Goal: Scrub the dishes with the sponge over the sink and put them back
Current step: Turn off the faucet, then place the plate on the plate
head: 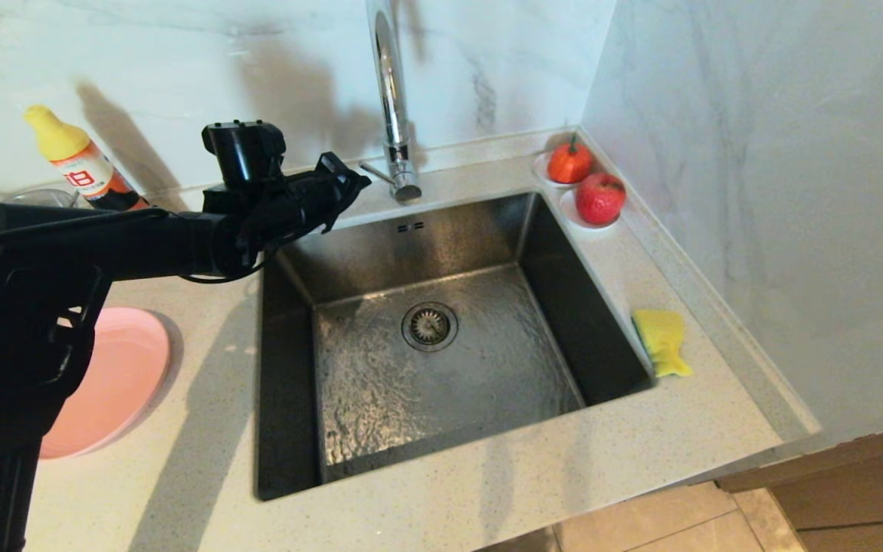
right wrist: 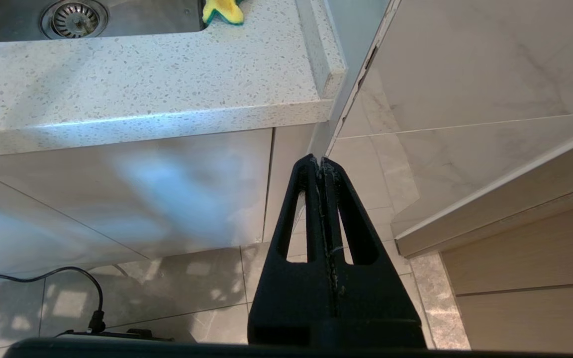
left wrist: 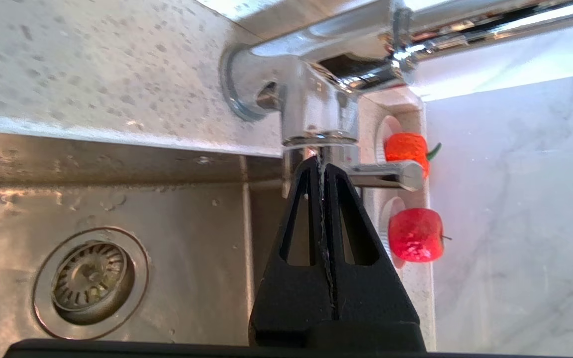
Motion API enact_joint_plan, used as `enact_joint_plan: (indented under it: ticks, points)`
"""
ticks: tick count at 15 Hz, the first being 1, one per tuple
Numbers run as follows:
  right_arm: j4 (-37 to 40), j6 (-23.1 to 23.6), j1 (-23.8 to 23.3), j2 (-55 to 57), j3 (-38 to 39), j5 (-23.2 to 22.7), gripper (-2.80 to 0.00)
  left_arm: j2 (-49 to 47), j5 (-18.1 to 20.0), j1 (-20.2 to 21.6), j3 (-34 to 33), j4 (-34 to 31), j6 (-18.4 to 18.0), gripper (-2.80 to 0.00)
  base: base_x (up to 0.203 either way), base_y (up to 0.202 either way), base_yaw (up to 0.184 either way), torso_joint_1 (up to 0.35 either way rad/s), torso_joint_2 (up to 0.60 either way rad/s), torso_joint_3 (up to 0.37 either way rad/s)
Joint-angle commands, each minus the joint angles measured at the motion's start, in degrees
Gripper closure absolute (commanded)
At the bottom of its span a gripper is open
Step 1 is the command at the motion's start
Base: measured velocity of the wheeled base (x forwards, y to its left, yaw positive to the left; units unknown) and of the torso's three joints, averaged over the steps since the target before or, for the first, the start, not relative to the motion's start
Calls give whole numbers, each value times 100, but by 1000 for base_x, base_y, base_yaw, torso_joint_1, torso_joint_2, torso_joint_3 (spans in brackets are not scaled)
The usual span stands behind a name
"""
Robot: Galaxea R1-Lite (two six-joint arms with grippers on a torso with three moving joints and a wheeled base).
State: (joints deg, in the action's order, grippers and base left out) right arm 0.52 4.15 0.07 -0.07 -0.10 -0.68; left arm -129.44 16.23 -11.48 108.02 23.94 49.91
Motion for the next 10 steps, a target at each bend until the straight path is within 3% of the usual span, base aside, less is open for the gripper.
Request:
enact_joint_plan:
  ticks: [1, 6, 8, 10]
  points:
    - [0, -1, 1, -1, 1, -3, 0, -20, 12, 67, 0, 23, 28, 0, 0, 0, 0, 0, 0, 0]
    - [0, 4, 1, -1, 1, -3, 0, 280, -26, 68, -309, -9, 20, 0, 0, 0, 0, 0, 0, 0]
    - [0, -2, 1, -1, 1, -3, 0, 861, -33, 70, -1061, 28, -60, 0, 0, 0, 0, 0, 0, 0]
    - [0, 0, 1, -1, 1, -3, 0, 1453, -54, 75, -1804, 128, -377, 0, 0, 0, 0, 0, 0, 0]
